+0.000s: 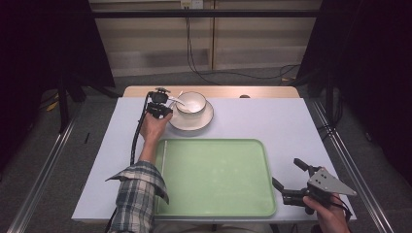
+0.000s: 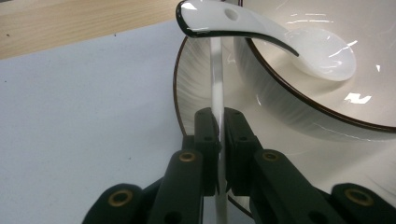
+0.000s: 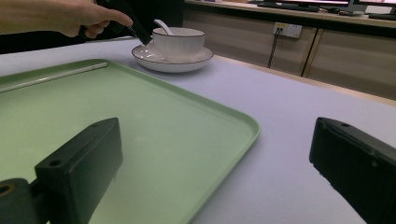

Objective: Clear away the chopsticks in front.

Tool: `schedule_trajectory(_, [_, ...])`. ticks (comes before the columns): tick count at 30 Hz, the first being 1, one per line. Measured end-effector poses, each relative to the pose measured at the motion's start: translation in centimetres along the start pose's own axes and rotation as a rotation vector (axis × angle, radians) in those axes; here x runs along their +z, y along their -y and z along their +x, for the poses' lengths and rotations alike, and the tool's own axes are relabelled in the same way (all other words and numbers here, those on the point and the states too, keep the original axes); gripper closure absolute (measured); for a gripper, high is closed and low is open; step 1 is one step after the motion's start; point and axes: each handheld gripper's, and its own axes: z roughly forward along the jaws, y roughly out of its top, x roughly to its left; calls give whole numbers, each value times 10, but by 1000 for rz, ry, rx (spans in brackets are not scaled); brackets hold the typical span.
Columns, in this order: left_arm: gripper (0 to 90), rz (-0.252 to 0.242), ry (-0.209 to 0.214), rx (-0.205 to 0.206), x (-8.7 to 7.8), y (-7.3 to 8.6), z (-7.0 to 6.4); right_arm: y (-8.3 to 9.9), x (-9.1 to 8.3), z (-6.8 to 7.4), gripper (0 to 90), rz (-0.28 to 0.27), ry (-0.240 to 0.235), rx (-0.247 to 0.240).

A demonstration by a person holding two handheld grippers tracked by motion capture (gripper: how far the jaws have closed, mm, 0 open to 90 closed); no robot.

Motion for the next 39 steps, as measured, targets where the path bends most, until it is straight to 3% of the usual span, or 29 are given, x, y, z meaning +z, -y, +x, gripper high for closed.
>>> schedule_trajectory(7, [856, -32, -6, -32, -8, 10, 1, 0, 0, 0, 23, 6, -7, -3])
schedule_trajectory(21, [857, -46, -6, -56, -27, 26, 8, -1, 0, 1, 22, -4, -2, -5])
schedule_trajectory(24, [857, -50, 13, -87, -29, 31, 9, -1, -1, 1, 22, -9, 5, 2])
schedule_trajectory(26, [857, -38, 4, -71, -29, 33, 8, -1, -1, 0, 17, -10, 9, 7])
schedule_trajectory(39, [857, -52, -21, -89, -45, 47, 8, -1, -1, 1, 3, -12, 18, 5])
